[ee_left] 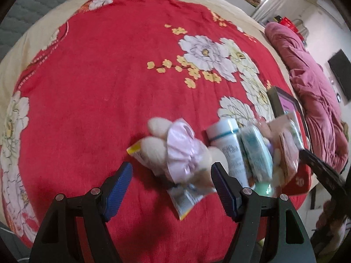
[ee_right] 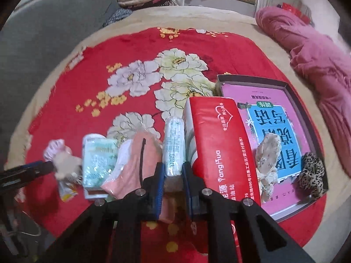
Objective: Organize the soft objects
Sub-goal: 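Grasp the clear wrapped tube upright with the right gripper, then grasp the plush bunny with the pink bow with the left gripper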
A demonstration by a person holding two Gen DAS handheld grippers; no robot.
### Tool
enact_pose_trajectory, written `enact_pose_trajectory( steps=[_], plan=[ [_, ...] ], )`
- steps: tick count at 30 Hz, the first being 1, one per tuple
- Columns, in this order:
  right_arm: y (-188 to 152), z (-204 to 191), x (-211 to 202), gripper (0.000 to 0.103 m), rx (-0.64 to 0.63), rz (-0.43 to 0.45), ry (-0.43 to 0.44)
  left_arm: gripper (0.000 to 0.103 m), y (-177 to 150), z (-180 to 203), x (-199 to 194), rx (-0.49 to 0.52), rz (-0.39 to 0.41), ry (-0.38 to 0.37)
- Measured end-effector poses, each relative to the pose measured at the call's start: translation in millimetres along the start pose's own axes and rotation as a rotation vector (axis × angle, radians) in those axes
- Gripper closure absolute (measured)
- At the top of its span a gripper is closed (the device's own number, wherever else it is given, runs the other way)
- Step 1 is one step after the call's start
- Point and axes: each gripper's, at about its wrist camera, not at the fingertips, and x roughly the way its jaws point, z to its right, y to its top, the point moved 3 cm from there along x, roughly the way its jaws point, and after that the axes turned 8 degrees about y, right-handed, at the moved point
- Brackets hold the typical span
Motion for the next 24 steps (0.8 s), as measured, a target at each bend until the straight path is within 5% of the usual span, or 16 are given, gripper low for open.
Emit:
enact_pose_trajectory(
  steps=[24],
  plan=[
    [5.1, 3.2, -10.9, 0.086, 0.029, 0.019, 0.064, 0.019, 35.6, 4.7, 63.7, -0.165, -0.140, 0.025]
  ],
)
